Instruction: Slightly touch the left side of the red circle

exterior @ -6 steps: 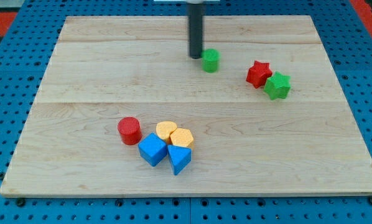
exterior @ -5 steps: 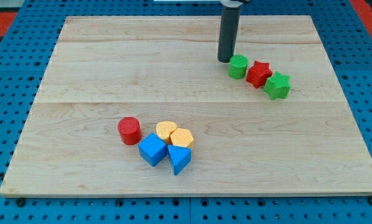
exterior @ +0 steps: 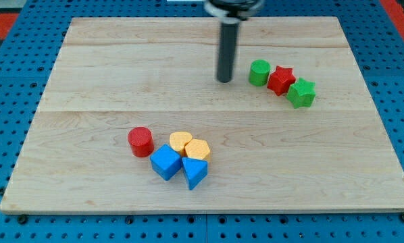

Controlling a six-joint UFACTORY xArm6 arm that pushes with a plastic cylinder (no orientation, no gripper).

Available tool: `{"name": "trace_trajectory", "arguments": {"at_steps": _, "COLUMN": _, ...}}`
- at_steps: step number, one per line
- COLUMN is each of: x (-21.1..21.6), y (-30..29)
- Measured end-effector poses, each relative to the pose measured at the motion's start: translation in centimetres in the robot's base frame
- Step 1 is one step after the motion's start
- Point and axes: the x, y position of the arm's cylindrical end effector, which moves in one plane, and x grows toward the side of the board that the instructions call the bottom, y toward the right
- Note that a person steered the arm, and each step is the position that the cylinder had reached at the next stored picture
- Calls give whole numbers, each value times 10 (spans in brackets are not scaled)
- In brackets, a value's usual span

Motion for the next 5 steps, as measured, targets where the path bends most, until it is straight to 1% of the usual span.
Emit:
{"name": "trace_trajectory", "arguments": {"at_steps": 1, "x": 45, "y": -151}}
{"name": "trace_trajectory", "arguments": {"at_steps": 2, "x": 119, "y": -215}}
{"name": "trace_trajectory", "arguments": {"at_steps": 3, "x": 200, "y": -187}}
{"name": "trace_trajectory", "arguments": {"at_steps": 4, "x": 159, "y": -127}}
{"name": "trace_trajectory", "arguments": {"at_steps": 5, "x": 117, "y": -108}}
